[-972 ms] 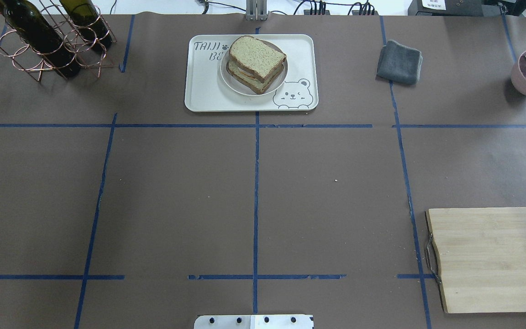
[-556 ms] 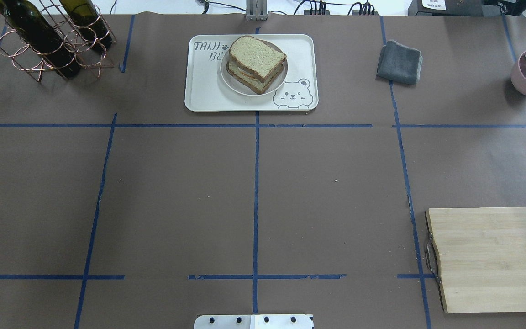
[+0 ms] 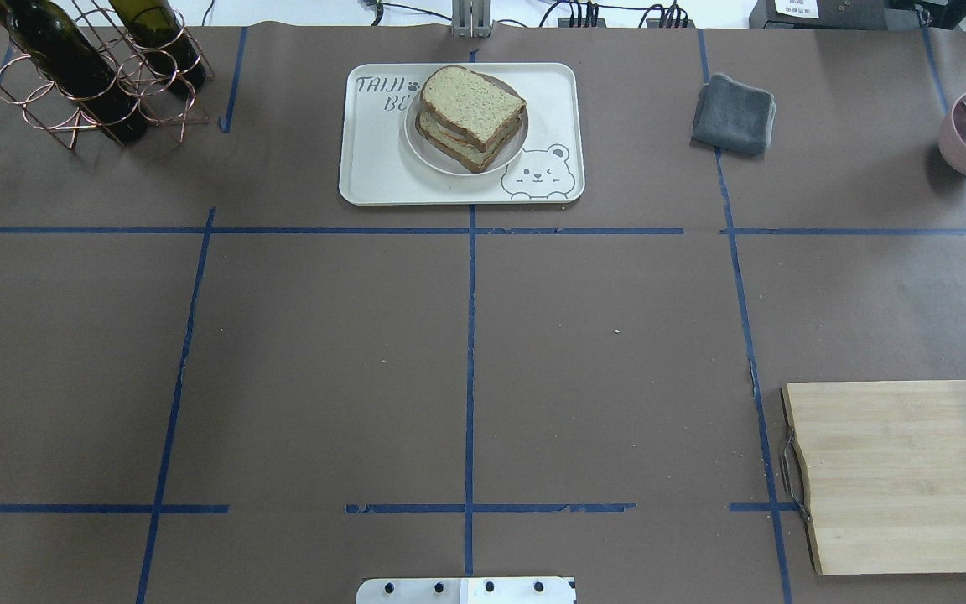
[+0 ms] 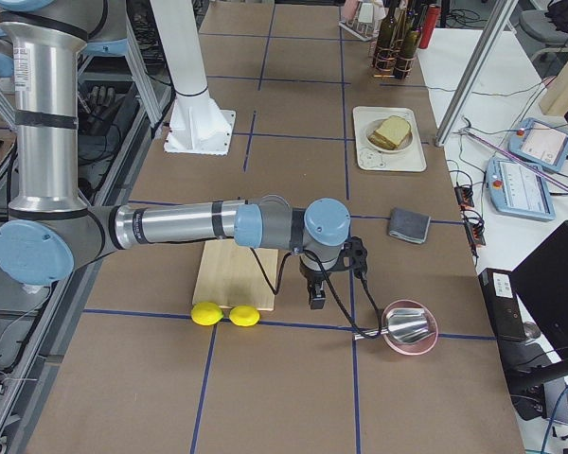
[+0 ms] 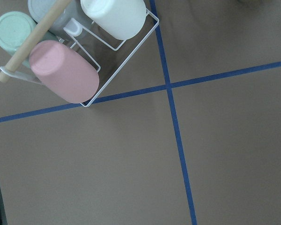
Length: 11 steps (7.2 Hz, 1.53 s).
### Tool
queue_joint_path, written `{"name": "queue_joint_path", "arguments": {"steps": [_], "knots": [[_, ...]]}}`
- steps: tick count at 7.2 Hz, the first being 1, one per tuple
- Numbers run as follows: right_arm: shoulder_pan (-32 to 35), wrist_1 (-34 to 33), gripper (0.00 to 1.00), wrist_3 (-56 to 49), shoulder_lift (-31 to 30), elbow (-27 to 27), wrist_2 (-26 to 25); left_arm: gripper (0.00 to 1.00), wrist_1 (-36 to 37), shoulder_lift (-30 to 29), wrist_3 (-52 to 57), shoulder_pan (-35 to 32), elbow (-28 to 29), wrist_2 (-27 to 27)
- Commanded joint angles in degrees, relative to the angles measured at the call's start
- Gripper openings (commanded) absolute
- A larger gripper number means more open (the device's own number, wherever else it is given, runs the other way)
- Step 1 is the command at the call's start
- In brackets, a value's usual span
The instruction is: Make sandwich and place on tray
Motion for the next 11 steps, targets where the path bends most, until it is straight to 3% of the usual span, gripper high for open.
{"name": "queue_joint_path", "arguments": {"steps": [1,3,6,7,11], "knots": [[0.0,0.0,1.0,0.3,0.8,1.3,0.1,1.0,-0.7,0.1,-0.2,0.0,-0.2,0.0],[0.0,-0.6,1.0,0.3,1.4,1.1,0.0,1.0,-0.8,0.4,-0.4,0.1,0.1,-3.4],[0.0,-3.6,1.0,0.5,1.4,0.7,0.2,1.0,-0.8,-0.1,-1.7,0.2,0.4,-3.6],[0.0,-3.7,1.0,0.5,1.2,0.5,-0.1,1.0,-0.9,-0.4,-6.6,0.3,-0.4,-3.5],[0.0,-3.0,1.0,0.5,0.7,-1.5,0.6,1.0,-0.4,-1.4,-8.1,0.3,-0.1,-3.6]]}}
